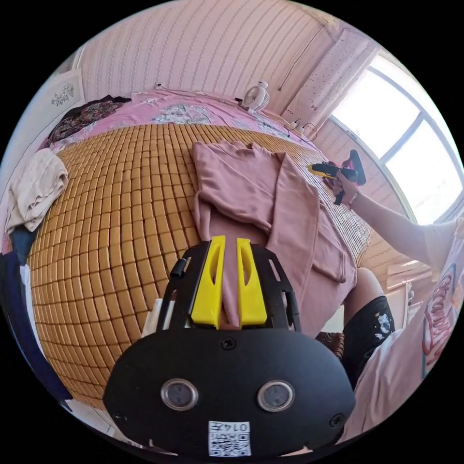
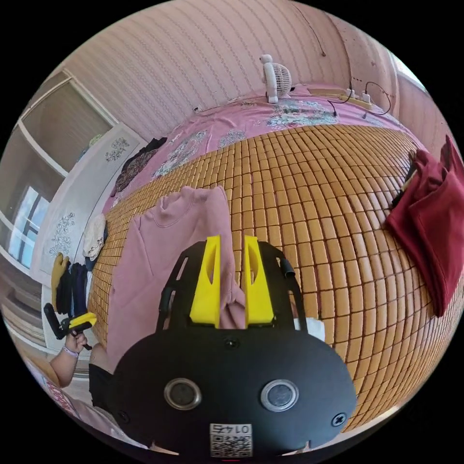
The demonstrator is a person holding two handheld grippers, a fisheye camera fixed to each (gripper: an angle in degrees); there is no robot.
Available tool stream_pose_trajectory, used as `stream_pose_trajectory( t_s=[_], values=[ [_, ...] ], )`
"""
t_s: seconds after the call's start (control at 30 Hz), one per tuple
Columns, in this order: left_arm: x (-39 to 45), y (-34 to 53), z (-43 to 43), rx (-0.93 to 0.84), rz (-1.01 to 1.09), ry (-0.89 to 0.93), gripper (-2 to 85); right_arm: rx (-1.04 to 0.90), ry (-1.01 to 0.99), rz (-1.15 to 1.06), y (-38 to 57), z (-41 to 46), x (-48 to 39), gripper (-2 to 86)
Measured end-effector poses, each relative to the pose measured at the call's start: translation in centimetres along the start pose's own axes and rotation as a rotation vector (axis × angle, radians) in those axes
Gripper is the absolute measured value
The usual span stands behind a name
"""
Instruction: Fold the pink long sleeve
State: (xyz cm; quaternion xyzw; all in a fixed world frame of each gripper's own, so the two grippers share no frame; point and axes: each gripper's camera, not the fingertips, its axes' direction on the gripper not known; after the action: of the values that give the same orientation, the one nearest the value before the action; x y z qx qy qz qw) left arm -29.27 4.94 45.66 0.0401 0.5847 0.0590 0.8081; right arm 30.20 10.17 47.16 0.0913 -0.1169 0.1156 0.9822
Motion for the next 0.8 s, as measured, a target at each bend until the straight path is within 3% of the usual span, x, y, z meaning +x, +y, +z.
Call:
stream_pose_trajectory(
  t_s=[0.17, 0.23, 0.33, 0.47, 0.57, 0.73, 0.8],
  values=[
    [-4.6, -11.6, 5.1, 0.074, -0.071, 0.016, 13.8, -0.078, -0.009, -0.032, -4.6, 3.8, -1.0, 15.9],
    [-6.8, -15.8, 7.9, 0.083, -0.207, 0.08, 13.3, -0.103, 0.008, -0.052, -6.2, 5.1, -1.4, 15.8],
    [-8.7, -18.7, 12.4, -0.073, -0.391, 0.016, 12.6, -0.163, 0.072, -0.018, -8.3, 6.9, -1.2, 8.1],
    [-7.6, -20.6, 13.0, -0.082, -0.338, -0.069, 11.6, -0.171, 0.068, -0.005, -10.4, 6.6, -1.4, 2.6],
    [-6.3, -22.4, 9.7, -0.003, -0.243, -0.129, 10.6, -0.095, 0.105, -0.114, -11.6, 3.6, -3.1, 2.0],
    [-4.0, -20.3, -2.1, 0.269, -0.091, 0.032, 8.2, 0.115, 0.018, -0.164, -10.6, -6.3, -4.7, 1.9],
    [-3.1, -16.6, -5.7, 0.298, -0.038, 0.076, 7.2, 0.175, -0.052, -0.262, -6.5, -11.7, -5.7, 2.0]
  ],
)
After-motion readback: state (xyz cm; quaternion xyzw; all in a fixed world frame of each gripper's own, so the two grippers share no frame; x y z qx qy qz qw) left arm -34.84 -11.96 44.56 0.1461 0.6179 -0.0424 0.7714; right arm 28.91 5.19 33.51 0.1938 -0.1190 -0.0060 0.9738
